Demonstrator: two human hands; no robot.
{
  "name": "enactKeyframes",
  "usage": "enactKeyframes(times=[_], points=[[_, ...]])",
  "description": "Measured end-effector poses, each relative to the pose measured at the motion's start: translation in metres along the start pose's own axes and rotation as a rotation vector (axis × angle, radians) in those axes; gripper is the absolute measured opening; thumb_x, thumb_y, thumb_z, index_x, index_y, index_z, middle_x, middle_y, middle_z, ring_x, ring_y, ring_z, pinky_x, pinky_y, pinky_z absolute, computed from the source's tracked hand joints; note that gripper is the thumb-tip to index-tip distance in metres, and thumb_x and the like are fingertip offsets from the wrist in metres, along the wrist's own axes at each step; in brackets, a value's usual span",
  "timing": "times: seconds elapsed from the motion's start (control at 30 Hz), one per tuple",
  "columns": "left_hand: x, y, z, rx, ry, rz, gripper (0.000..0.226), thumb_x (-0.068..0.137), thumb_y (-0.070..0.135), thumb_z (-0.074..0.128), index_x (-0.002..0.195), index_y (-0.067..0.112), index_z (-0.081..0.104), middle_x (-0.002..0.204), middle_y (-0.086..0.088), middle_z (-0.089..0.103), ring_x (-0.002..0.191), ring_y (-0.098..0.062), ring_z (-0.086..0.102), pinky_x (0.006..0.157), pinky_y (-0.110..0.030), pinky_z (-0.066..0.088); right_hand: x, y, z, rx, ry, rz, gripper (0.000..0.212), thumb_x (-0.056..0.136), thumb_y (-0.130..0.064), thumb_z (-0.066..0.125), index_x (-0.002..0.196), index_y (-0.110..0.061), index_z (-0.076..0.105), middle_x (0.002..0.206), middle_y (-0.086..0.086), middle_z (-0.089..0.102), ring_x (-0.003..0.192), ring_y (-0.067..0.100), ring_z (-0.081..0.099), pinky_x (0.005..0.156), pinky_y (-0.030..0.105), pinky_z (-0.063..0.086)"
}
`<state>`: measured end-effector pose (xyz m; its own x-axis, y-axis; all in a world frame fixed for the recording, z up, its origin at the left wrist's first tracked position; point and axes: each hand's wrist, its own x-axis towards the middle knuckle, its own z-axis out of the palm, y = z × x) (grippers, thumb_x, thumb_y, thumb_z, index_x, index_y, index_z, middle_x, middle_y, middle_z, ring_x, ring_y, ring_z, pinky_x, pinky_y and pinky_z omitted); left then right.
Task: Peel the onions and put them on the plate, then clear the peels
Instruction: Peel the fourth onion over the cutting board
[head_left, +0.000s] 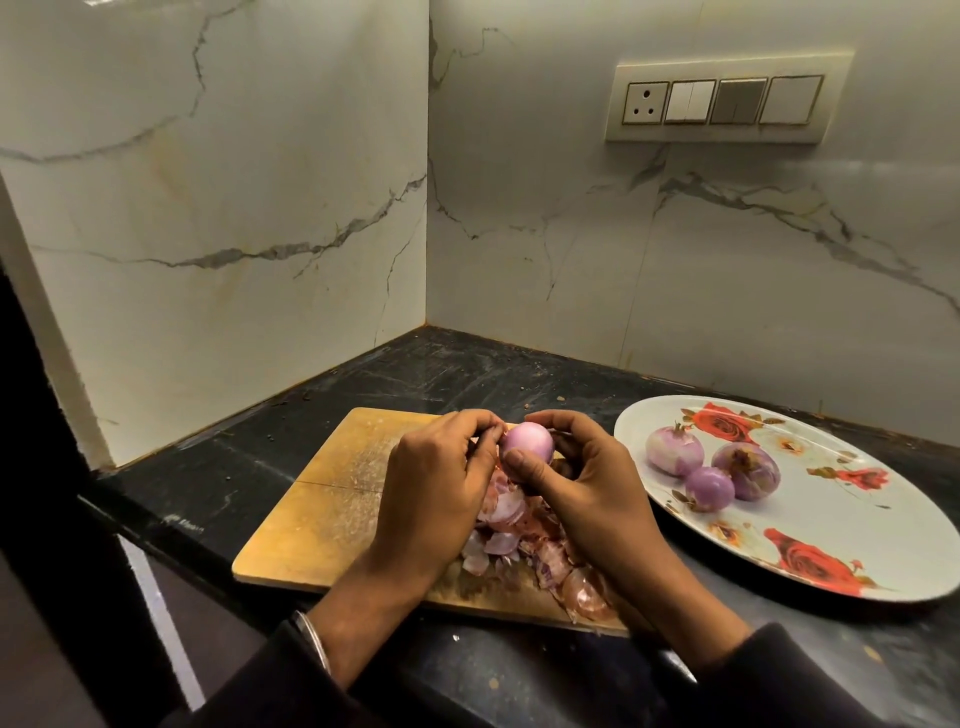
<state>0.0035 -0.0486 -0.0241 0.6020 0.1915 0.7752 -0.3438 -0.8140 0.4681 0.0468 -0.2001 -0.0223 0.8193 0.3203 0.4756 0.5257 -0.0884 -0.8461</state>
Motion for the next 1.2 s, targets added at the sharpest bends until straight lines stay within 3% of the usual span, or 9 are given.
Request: enactKeyframes(times=[0.23,0.37,0.47,0.57,0.63,0.73,0.8,0.97,1.2], points=[[-0.0006,-0.0009,0.0012,-0.051,0.028,-0.085,0.015,0.094,0.018,0.068,0.108,0.018,0.073,0.092,0.008,0.073,0.080,0.000,0.066,0.070,-0.012,0.056,-0.0006,-0.0004,0.0039,-0.005,0.030,-0.038,0.044,0.074,-0.021,0.088,0.110,-0.029,0.065,0.108,-0.011,0.072,0.103,0.009,0.071,0.085,0.037,0.061],[0.0036,-0.0048,0.0013,-0.174,0.082,-0.267,0.013,0.099,0.024,0.059,0.106,0.020,0.069,0.083,0.015,0.070,0.069,0.002,0.067,0.060,-0.018,0.056,-0.0015,-0.0035,0.0050,0.016,0.025,-0.092,0.047,0.074,-0.011,0.089,0.112,-0.024,0.066,0.110,-0.013,0.071,0.108,0.006,0.069,0.087,0.028,0.059],[0.0044,-0.0059,0.0043,-0.110,0.095,-0.225,0.020,0.103,0.032,0.045,0.098,0.021,0.061,0.078,0.011,0.064,0.065,-0.005,0.062,0.056,-0.029,0.054,-0.0024,-0.0054,0.0036,0.024,0.039,-0.104,0.047,0.073,-0.017,0.088,0.114,-0.022,0.066,0.111,-0.009,0.071,0.107,0.006,0.068,0.087,0.028,0.059],[0.0025,-0.0063,0.0061,-0.061,0.116,-0.170,0.031,0.104,0.033,0.040,0.080,0.020,0.053,0.066,0.008,0.052,0.059,-0.009,0.052,0.049,-0.031,0.040,-0.0022,-0.0051,-0.0002,0.014,0.059,-0.077,0.051,0.068,-0.036,0.086,0.114,-0.028,0.065,0.112,-0.014,0.070,0.104,0.007,0.069,0.085,0.032,0.061],[0.0043,-0.0077,0.0043,-0.092,0.131,-0.176,0.029,0.102,0.035,0.045,0.079,0.021,0.054,0.069,0.010,0.054,0.063,-0.008,0.053,0.052,-0.029,0.041,-0.0033,-0.0040,-0.0017,0.008,0.056,-0.057,0.054,0.065,-0.041,0.085,0.114,-0.031,0.065,0.113,-0.015,0.070,0.101,0.007,0.071,0.082,0.033,0.062],[0.0055,-0.0074,0.0034,-0.172,0.048,-0.143,0.010,0.097,0.032,0.058,0.101,0.027,0.064,0.095,0.016,0.064,0.089,-0.001,0.061,0.070,-0.017,0.052,-0.0034,-0.0030,-0.0021,0.008,0.047,-0.044,0.053,0.068,-0.035,0.087,0.116,-0.031,0.064,0.115,-0.013,0.070,0.100,0.010,0.072,0.081,0.035,0.063],[0.0044,-0.0076,0.0040,-0.205,-0.030,-0.125,0.017,0.093,0.031,0.065,0.108,0.027,0.070,0.101,0.017,0.068,0.093,0.000,0.063,0.074,-0.018,0.054,-0.0026,-0.0020,-0.0025,-0.001,0.047,-0.057,0.051,0.072,-0.028,0.088,0.117,-0.030,0.064,0.115,-0.012,0.070,0.102,0.011,0.071,0.083,0.035,0.062],[0.0049,-0.0088,0.0031,-0.227,-0.024,-0.137,0.008,0.089,0.027,0.071,0.097,0.026,0.075,0.088,0.017,0.071,0.086,0.000,0.066,0.073,-0.023,0.056,-0.0024,-0.0007,-0.0018,-0.007,0.054,-0.096,0.048,0.075,-0.020,0.088,0.116,-0.027,0.065,0.113,-0.011,0.071,0.105,0.010,0.069,0.086,0.035,0.061],[0.0062,-0.0079,0.0040,-0.204,-0.068,-0.107,0.011,0.091,0.013,0.068,0.093,0.023,0.063,0.091,0.015,0.063,0.089,-0.004,0.060,0.075,-0.030,0.054,-0.0026,0.0027,-0.0003,0.021,0.026,-0.073,0.042,0.078,-0.013,0.085,0.113,-0.027,0.066,0.110,-0.009,0.071,0.102,0.010,0.070,0.083,0.030,0.060]])
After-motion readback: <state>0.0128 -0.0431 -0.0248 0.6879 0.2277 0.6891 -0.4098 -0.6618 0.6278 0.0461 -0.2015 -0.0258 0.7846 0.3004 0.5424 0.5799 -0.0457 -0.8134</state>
